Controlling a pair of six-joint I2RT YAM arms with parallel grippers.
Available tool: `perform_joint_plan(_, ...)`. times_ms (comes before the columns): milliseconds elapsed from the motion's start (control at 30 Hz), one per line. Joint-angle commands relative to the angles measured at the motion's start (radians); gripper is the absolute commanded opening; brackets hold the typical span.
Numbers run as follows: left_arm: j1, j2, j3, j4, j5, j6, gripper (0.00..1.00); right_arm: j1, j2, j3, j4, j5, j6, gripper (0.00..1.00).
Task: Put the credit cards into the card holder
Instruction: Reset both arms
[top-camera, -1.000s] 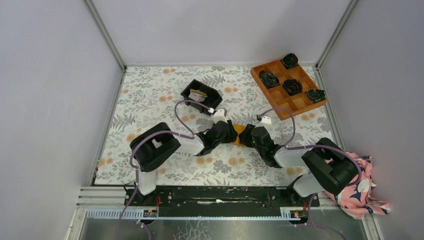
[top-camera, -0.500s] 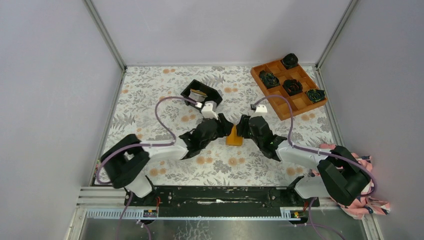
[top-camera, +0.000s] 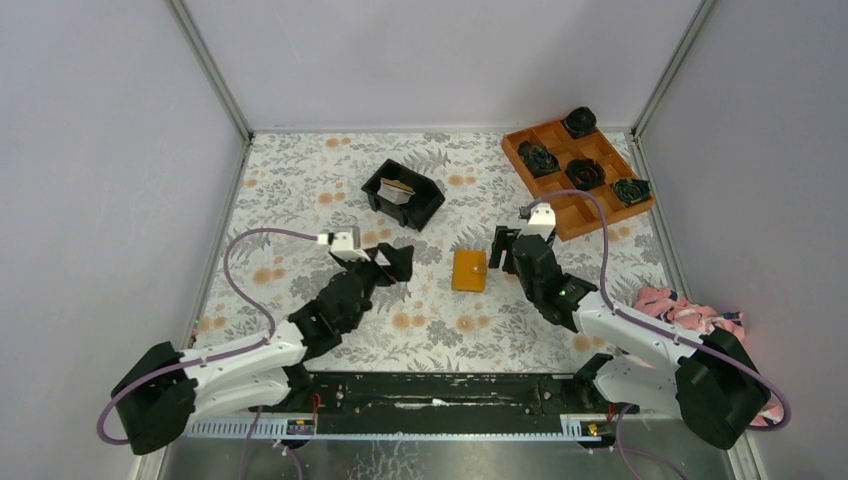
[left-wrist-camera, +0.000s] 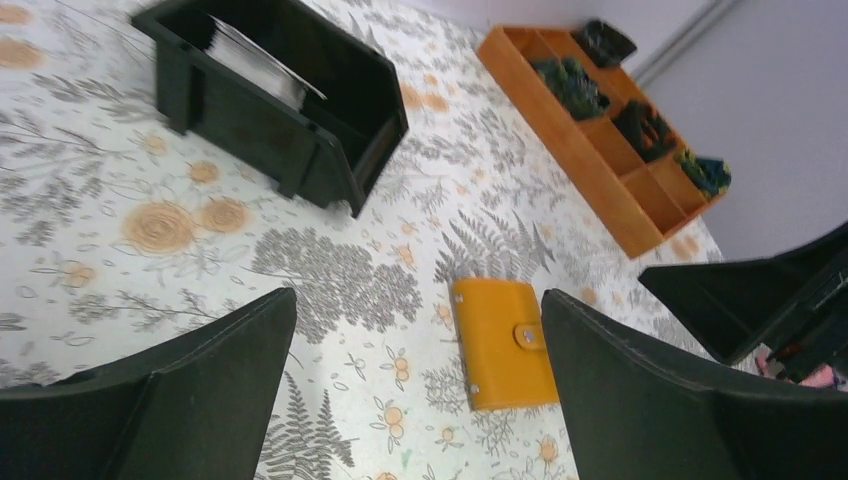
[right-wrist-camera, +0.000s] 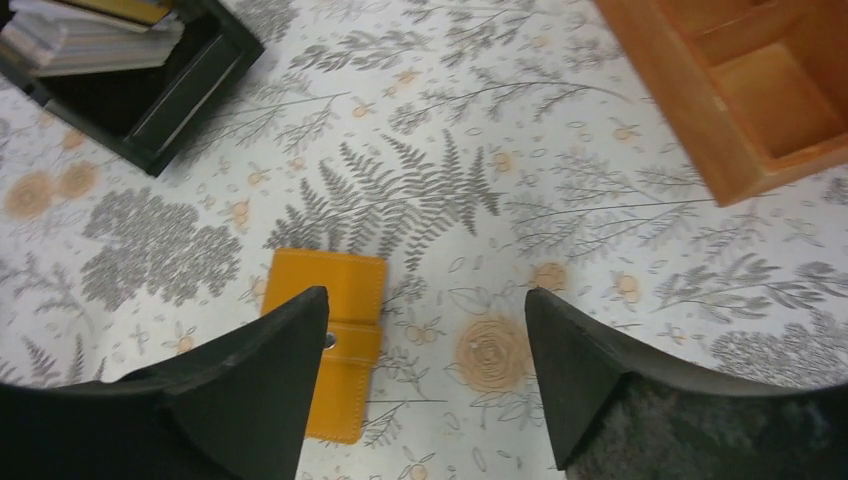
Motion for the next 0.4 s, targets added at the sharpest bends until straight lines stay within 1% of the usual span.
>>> perform_joint_plan(0,0.002,-0.101,-0.044,-0.031,-0.127,0.079,1.0,0.007,-0.045,-0.013,-0.013,0.154,-0.013,0.83)
perform_joint_plan(200,0.003,-0.151,-0.078,-0.069,-0.166,0.089,1.0,0.007,-0.033,0.009,-0.072,0.208,0.011,0.88)
perform_joint_plan(300,0.003,-0.166,-0.093,-0.068,-0.172,0.091,1.0,0.007,-0.048,-0.007,-0.066,0.203,-0.007,0.86)
perform_joint_plan(367,0.003,-0.172,-0.095,-0.067,-0.173,0.094,1.0,0.007,-0.069,-0.028,-0.041,0.207,-0.013,0.88)
